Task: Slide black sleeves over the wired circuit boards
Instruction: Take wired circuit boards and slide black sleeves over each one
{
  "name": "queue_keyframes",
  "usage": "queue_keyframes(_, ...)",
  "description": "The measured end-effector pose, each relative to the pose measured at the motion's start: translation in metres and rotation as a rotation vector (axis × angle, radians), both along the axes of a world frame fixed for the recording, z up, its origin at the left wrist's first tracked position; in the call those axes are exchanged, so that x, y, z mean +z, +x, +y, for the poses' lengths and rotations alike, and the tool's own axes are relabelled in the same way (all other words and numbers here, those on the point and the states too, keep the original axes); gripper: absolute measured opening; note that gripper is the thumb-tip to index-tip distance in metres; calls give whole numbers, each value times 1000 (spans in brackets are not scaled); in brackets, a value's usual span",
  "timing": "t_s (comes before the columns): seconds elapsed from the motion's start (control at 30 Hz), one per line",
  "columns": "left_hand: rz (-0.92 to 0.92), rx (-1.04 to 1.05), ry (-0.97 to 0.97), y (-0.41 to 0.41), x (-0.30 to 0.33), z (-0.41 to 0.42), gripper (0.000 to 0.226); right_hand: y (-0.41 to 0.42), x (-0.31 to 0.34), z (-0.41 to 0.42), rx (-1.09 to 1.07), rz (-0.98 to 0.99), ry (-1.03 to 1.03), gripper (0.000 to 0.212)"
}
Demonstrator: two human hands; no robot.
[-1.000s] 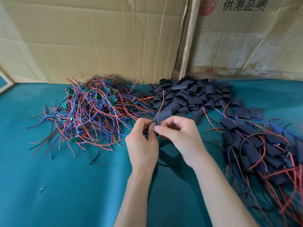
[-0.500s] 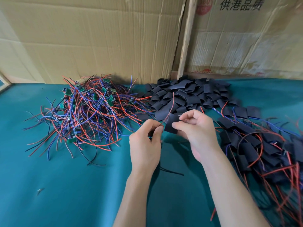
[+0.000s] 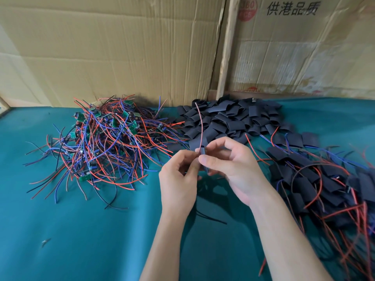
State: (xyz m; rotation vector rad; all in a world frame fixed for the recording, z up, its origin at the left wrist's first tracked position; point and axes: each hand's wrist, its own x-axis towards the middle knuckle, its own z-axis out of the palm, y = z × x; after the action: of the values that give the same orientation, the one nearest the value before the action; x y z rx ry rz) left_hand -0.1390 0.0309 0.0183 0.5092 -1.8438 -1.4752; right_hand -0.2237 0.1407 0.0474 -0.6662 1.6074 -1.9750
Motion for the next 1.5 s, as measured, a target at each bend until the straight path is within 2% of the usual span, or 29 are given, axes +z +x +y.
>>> queue_keyframes(0.1, 1, -27, 10, 0, -2, -1, 19, -4, 2, 4, -142, -23, -32, 38)
queue_keyframes(0.17, -19, -40, 6, -1, -4, 0, 19, -11, 6, 11, -304, -93, -128, 43)
queue_keyframes(0.33, -78, -70, -53, -2, -7, 3, 18, -31, 11, 39, -625, -273, -353, 20)
queue_keyframes(0.57, -88, -160, -75, -2, -7, 4, 21, -38, 10, 45, -819, -313, -385, 18)
queue_keyframes(0.77, -101, -191, -96, -1, -7, 5, 18, -37, 8, 40, -775, -293, -329, 18)
queue_keyframes(0.9, -105, -148, -104, -2, -9, 4, 20, -34, 6, 36, -627, -255, -240, 22)
queue_keyframes(1.0, -77, -135, -23, -2, -7, 5, 19, -25, 2, 23, -498, -248, -162, 31)
queue_keyframes(1.13, -95, -128, -28, -1, -6, 4, 14, -11, -5, 1, -399, -146, -15, 40)
queue_keyframes(1.27, -128, -208, 85, 1, -3, 3, 47, -11, -5, 2, -418, -100, 22, 44)
queue_keyframes(1.33, -163, -237, 40, 0, -4, 6, 60, -11, -5, 4, -390, -75, 53, 43)
queue_keyframes(1.5, -127, -159, 11, 3, -4, 8, 68, -9, -7, 1, -346, 71, 216, 43)
